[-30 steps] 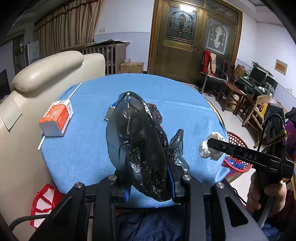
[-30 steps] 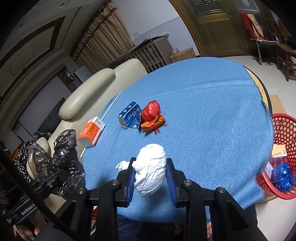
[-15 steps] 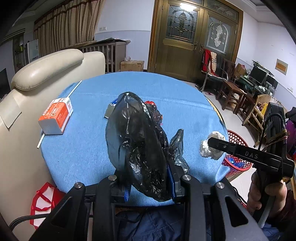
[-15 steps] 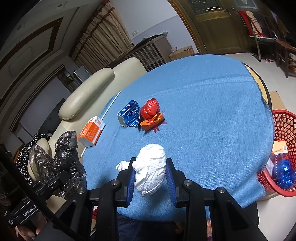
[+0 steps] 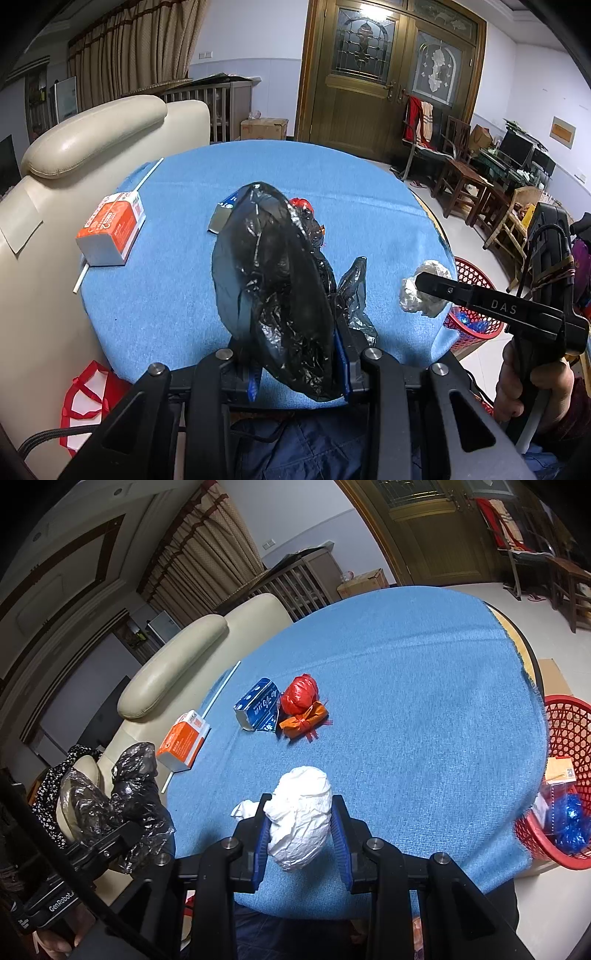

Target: Collect trash

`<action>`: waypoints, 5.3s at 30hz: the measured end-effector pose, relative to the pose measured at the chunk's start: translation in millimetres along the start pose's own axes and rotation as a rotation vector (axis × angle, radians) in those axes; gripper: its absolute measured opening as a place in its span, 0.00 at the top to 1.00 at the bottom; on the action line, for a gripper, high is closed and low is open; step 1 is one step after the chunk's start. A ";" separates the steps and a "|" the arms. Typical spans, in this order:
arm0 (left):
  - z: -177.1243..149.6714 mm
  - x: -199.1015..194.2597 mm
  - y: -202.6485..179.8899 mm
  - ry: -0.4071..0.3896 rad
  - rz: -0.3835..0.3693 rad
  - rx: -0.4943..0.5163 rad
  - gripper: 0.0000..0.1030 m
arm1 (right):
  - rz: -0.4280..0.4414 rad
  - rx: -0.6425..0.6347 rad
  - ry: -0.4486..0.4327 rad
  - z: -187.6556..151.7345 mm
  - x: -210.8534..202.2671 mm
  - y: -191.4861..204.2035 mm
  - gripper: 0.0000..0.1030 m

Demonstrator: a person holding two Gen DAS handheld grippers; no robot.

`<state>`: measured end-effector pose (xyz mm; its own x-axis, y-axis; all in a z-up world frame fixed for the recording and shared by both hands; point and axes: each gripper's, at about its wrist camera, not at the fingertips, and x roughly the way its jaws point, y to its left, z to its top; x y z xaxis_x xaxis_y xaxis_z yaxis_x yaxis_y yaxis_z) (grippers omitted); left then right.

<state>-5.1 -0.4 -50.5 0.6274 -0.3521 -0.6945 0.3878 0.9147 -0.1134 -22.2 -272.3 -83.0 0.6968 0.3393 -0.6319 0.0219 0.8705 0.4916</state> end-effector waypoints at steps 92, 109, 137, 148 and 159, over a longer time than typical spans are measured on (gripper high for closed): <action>-2.0 12.9 -1.1 0.057 -0.013 0.017 0.67 | 0.012 0.060 0.033 -5.4 5.4 -10.8 0.69; -2.3 16.5 -6.7 0.076 -0.014 0.040 0.67 | 0.019 0.083 0.036 -6.1 5.2 -18.3 0.69; 20.0 22.2 -52.8 0.045 0.009 0.199 0.67 | -0.008 0.182 -0.051 -3.3 -22.3 -67.1 0.69; 36.3 37.6 -92.3 0.035 -0.009 0.304 0.67 | -0.049 0.271 -0.113 -1.6 -48.2 -106.7 0.69; 44.9 59.1 -137.5 0.061 -0.064 0.388 0.67 | -0.117 0.357 -0.196 -1.1 -90.5 -152.9 0.69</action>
<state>9.0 -155.9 -44.0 0.5568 -0.3828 -0.7372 0.6585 0.7444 0.1109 -89.4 -435.7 -101.7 0.7974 0.1410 -0.5868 0.3322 0.7092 0.6218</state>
